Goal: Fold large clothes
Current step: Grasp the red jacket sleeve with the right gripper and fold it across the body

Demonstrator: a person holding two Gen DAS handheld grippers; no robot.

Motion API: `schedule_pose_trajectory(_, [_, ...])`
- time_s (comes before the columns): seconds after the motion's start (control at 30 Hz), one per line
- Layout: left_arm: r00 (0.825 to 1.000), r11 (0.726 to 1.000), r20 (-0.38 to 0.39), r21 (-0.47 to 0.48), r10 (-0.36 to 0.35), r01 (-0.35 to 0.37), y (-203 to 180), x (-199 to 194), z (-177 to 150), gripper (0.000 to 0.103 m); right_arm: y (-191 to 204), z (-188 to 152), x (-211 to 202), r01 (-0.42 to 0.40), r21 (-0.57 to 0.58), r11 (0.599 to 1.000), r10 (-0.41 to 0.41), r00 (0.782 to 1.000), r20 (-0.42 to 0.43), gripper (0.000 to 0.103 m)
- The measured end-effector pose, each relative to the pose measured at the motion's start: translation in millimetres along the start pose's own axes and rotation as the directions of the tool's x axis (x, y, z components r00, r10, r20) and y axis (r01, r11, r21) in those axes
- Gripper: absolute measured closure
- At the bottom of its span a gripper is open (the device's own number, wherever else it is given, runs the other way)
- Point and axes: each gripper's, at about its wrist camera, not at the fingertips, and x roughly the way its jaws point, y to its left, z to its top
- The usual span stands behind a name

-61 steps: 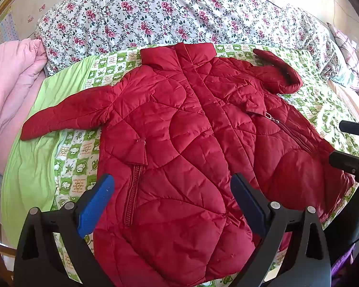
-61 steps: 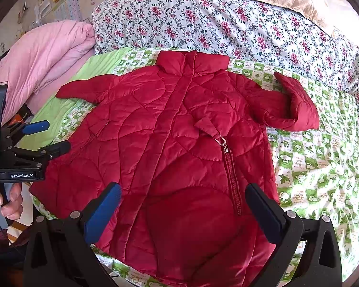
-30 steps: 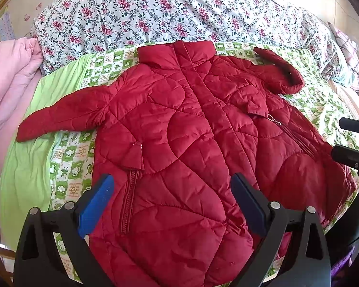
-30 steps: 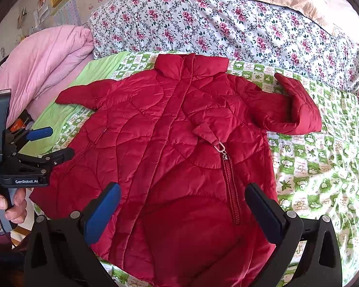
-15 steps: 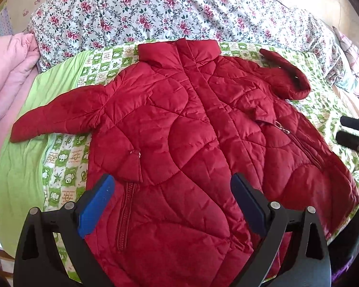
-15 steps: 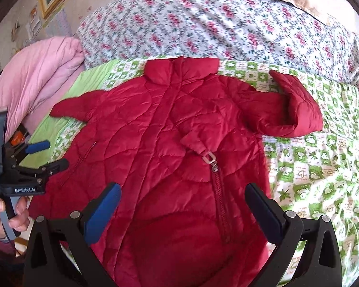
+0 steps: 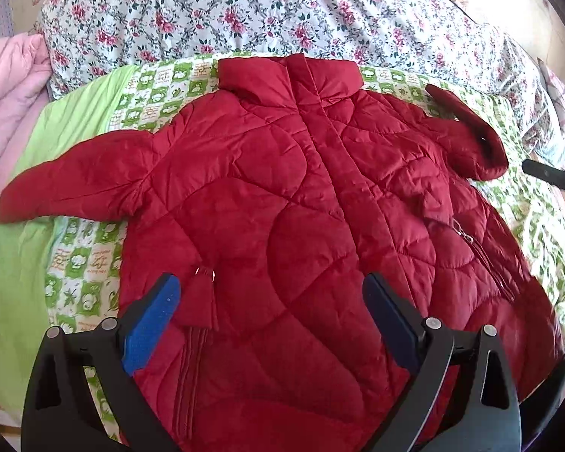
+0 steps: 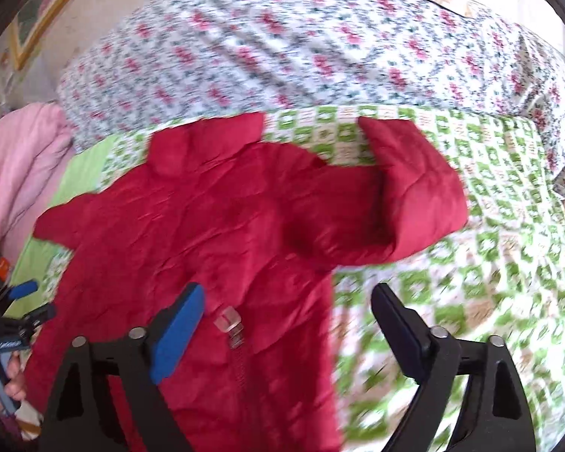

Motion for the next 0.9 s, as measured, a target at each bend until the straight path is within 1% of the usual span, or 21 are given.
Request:
schedule_pose_trajectory(0.03, [1.0, 1.0, -0.004, -0.003, 0.004, -0.004, 1, 4, 3, 0.005, -7, 6, 5, 0.004, 0.013, 1.0, -0.004, 1.0, 0.01, 0.021])
schedule_pose_trajectory(0.13, [1.0, 1.0, -0.012, -0.005, 0.015, -0.015, 2, 13, 10, 0.005, -30, 27, 29, 0.043, 0.056, 0.998, -0.043, 0.999, 0.001, 0.03])
schedule_pose_trajectory(0.23, [1.0, 1.0, -0.023, -0.005, 0.017, -0.017, 3, 22, 15, 0.005, -50, 52, 52, 0.087, 0.081, 0.993, -0.087, 0.996, 0.001, 0.034])
schedule_pose_trajectory(0.3, [1.0, 1.0, -0.026, -0.011, 0.005, -0.005, 3, 28, 19, 0.005, -60, 68, 64, 0.108, 0.084, 0.991, -0.109, 0.994, 0.005, 0.035])
schedule_pose_trajectory(0.43, [0.999, 1.0, -0.044, -0.002, 0.0, 0.0, 1, 43, 23, 0.005, -72, 97, 101, 0.147, 0.067, 0.987, -0.145, 0.989, -0.033, 0.035])
schedule_pose_trajectory(0.47, [0.999, 1.0, -0.046, -0.001, -0.002, 0.002, 1, 46, 24, 0.005, -74, 101, 112, 0.153, 0.054, 0.987, -0.15, 0.987, -0.048, 0.037])
schedule_pose_trajectory(0.53, [0.999, 1.0, -0.054, 0.0, -0.005, 0.005, 1, 52, 26, 0.005, -77, 107, 129, 0.17, 0.038, 0.985, -0.167, 0.983, -0.074, 0.037])
schedule_pose_trajectory(0.6, [0.998, 1.0, -0.057, 0.001, -0.011, 0.011, 1, 57, 29, 0.005, -82, 112, 148, 0.209, 0.021, 0.978, -0.206, 0.973, -0.107, 0.038])
schedule_pose_trajectory(0.63, [0.998, 1.0, -0.059, 0.001, -0.011, 0.011, 1, 59, 30, 0.005, -85, 114, 154, 0.219, 0.016, 0.976, -0.216, 0.97, -0.116, 0.043])
schedule_pose_trajectory(0.67, [0.998, 1.0, -0.058, 0.001, -0.012, 0.012, 2, 61, 31, 0.005, -89, 116, 160, 0.236, 0.012, 0.972, -0.233, 0.964, -0.128, 0.053])
schedule_pose_trajectory(0.7, [0.998, 1.0, -0.056, 0.0, -0.015, 0.015, 2, 62, 32, 0.005, -92, 117, 165, 0.247, 0.013, 0.969, -0.243, 0.961, -0.134, 0.056])
schedule_pose_trajectory(0.77, [0.999, 1.0, -0.05, 0.001, -0.016, 0.016, 3, 64, 33, 0.005, -95, 118, 166, 0.234, 0.025, 0.972, -0.229, 0.965, -0.129, 0.086])
schedule_pose_trajectory(0.83, [0.999, 1.0, -0.045, -0.002, -0.017, 0.017, 4, 65, 34, 0.005, -92, 119, 160, 0.239, 0.026, 0.971, -0.236, 0.966, -0.105, 0.089])
schedule_pose_trajectory(0.9, [0.999, 1.0, -0.045, -0.008, -0.024, 0.024, 6, 66, 34, 0.005, -86, 119, 151, 0.211, 0.028, 0.977, -0.209, 0.975, -0.072, 0.091])
